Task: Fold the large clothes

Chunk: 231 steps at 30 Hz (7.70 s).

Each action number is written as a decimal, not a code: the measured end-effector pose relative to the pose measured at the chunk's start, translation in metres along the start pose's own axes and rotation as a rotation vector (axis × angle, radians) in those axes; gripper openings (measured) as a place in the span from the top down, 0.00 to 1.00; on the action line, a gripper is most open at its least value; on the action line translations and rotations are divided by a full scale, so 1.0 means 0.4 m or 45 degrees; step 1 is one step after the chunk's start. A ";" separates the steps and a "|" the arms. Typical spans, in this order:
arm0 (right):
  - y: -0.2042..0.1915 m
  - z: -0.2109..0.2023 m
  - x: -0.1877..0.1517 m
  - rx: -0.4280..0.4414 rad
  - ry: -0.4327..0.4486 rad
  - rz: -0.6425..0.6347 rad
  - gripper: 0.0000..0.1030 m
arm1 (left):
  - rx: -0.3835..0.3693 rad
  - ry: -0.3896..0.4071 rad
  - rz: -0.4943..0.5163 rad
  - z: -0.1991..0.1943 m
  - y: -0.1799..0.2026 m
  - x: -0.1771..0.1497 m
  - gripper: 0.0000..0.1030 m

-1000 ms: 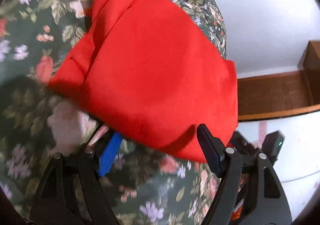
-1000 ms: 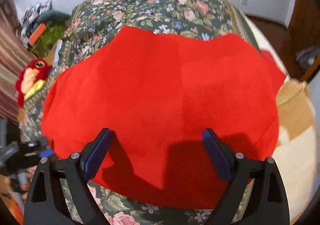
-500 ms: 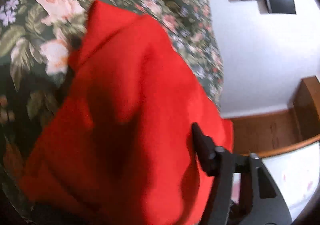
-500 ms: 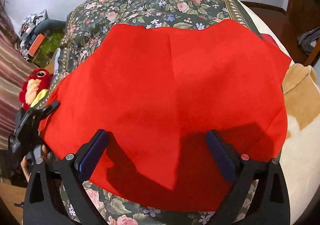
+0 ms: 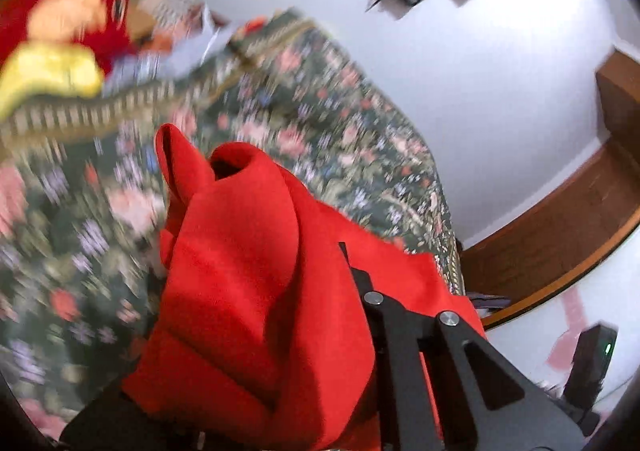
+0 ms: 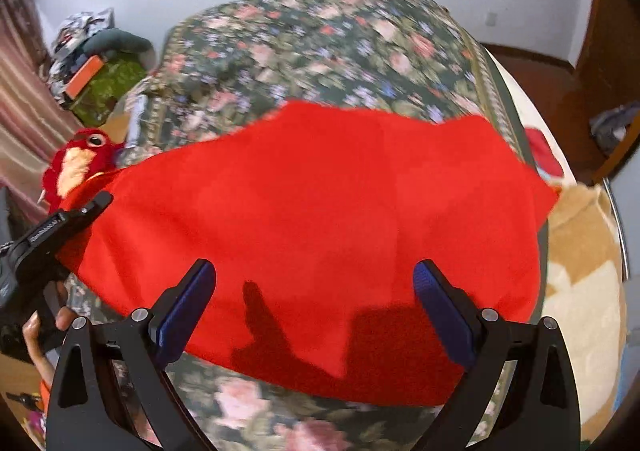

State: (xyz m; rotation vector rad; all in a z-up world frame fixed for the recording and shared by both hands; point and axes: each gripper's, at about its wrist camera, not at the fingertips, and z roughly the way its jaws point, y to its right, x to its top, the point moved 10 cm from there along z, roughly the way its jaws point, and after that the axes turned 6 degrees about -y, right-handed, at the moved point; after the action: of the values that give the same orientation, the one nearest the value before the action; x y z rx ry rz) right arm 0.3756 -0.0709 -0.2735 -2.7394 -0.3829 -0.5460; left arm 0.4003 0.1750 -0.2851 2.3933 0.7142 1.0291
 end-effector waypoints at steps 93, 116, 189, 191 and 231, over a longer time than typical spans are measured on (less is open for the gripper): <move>-0.046 0.101 -0.076 0.257 -0.129 0.065 0.90 | 0.110 -0.485 0.524 -0.009 0.015 -0.322 0.16; 0.153 0.005 -0.065 0.088 0.048 0.020 0.93 | 0.176 -0.499 0.692 0.001 0.130 -0.361 0.15; 0.072 -0.051 -0.045 0.197 0.057 0.084 0.19 | 0.260 -0.381 0.652 -0.035 0.133 -0.210 0.17; 0.050 -0.024 -0.039 0.196 0.033 0.059 0.19 | 0.221 -0.430 0.606 0.000 0.127 -0.211 0.17; 0.214 0.149 0.127 -0.187 -0.002 0.000 0.18 | 0.150 -0.485 0.558 0.086 0.079 -0.263 0.08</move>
State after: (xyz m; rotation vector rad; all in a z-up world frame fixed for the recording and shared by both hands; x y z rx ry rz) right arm 0.4674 -0.1178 -0.3269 -2.8802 -0.3565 -0.5941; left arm 0.3729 0.0803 -0.3445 2.8095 0.1180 0.6564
